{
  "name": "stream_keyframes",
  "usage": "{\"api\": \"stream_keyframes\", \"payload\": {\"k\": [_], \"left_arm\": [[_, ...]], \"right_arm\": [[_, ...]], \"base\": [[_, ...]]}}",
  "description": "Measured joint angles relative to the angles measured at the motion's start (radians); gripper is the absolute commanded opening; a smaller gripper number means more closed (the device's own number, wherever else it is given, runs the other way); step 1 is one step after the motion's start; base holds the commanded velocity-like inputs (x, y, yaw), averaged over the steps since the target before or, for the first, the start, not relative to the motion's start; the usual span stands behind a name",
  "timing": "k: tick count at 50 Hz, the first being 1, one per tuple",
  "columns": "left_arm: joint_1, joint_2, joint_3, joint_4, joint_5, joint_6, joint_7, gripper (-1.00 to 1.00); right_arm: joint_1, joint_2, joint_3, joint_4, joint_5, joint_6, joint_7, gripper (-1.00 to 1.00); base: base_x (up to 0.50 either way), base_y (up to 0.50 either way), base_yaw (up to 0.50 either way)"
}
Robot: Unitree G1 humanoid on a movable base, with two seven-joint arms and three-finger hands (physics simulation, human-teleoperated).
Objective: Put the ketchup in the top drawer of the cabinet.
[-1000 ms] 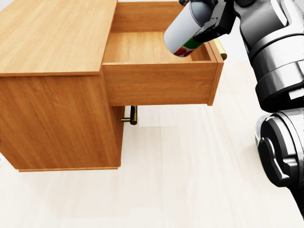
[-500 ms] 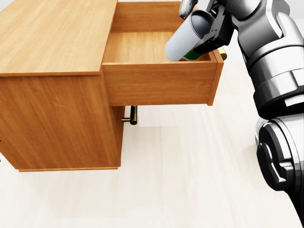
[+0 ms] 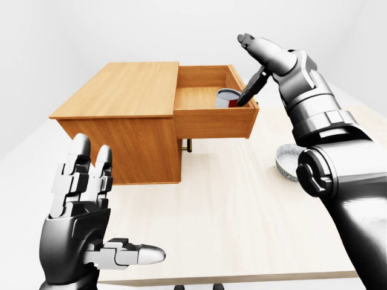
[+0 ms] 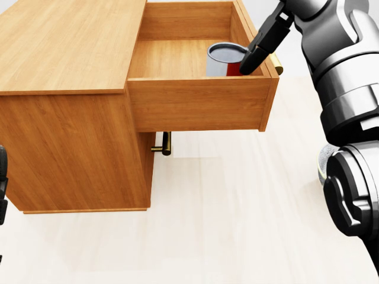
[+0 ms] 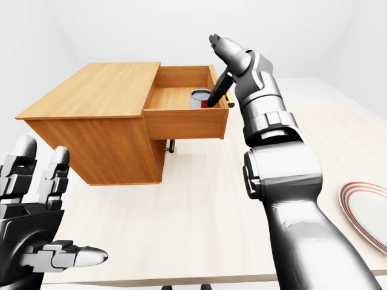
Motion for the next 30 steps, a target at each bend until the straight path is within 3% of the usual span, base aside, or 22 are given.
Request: {"api": "stream_keyframes", "payload": {"k": [13,30], "left_arm": [[-0.005,0.003,-0.003,0.005,0.003,0.0,0.004,1.0],[0.002,0.003,0.0,0.0,-0.004,0.0,0.003,1.0]], "right_arm": [[-0.051,-0.02,0.006,-0.018,-0.024,0.0,0.039,1.0],[-0.184,-0.06,0.016,-0.14,-0.113,0.0,0.191,1.0]], "base": [[0.0,0.0,0.0],[0.0,0.0,0.0]]}}
